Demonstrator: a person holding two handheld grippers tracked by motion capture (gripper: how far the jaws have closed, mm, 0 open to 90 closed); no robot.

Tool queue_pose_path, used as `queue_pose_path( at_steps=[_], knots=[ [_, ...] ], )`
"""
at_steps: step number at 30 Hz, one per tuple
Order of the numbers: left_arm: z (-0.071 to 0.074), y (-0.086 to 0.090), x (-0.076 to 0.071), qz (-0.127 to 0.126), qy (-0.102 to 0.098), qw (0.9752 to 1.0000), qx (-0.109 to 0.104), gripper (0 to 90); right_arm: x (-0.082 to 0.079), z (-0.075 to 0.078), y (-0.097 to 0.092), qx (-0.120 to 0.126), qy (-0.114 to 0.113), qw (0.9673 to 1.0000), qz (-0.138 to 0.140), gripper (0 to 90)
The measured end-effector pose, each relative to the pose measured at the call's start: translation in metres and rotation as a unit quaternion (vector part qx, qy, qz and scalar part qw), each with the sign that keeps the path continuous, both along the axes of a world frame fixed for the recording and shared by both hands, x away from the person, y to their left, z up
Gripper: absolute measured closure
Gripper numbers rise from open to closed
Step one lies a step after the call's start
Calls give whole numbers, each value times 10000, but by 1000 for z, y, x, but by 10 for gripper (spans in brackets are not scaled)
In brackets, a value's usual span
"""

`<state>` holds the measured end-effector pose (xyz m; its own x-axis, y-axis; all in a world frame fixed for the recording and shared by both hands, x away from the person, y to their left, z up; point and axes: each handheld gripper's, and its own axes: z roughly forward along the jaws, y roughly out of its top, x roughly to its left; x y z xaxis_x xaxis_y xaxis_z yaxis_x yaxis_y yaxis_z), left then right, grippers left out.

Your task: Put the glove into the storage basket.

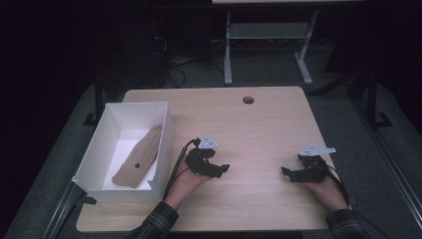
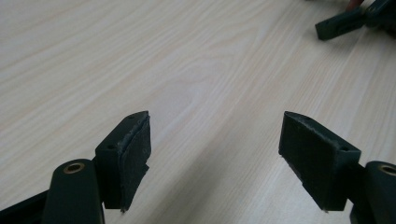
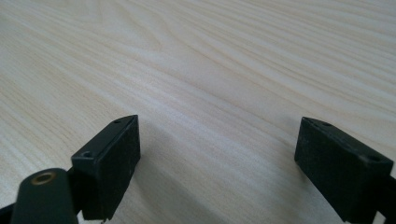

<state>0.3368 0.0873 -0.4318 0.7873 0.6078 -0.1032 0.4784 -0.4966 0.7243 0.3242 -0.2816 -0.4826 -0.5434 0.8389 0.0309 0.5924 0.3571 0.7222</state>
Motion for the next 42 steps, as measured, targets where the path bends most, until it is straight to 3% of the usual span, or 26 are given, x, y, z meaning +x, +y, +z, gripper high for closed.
queue_pose_path(
  at_steps=[6,8,14,20,23,25,26,42],
  knots=[
    [-15,-1,-2,-78,-37,9999,86,242,0,0,0,10,2,10000,-11,139],
    [-21,-4,-4,-130,-167,9995,241,236,0,0,0,7,1,10000,-8,139],
    [-31,-10,-4,-237,-205,9984,466,192,0,0,0,9,2,10000,-13,139],
    [-41,-11,-4,-335,-173,9980,499,141,0,0,0,9,2,10000,-13,139],
    [-44,-13,-6,-369,-253,9977,506,124,0,0,0,8,0,10000,-12,139],
    [-45,-14,-7,-473,-291,9974,466,123,0,0,0,8,2,10000,-12,139],
    [-47,-15,-8,-494,-381,9975,345,122,0,0,0,9,2,10000,-13,139],
    [-47,-15,-9,-563,-378,9971,335,123,0,0,0,9,2,10000,-12,139]
  ],
)
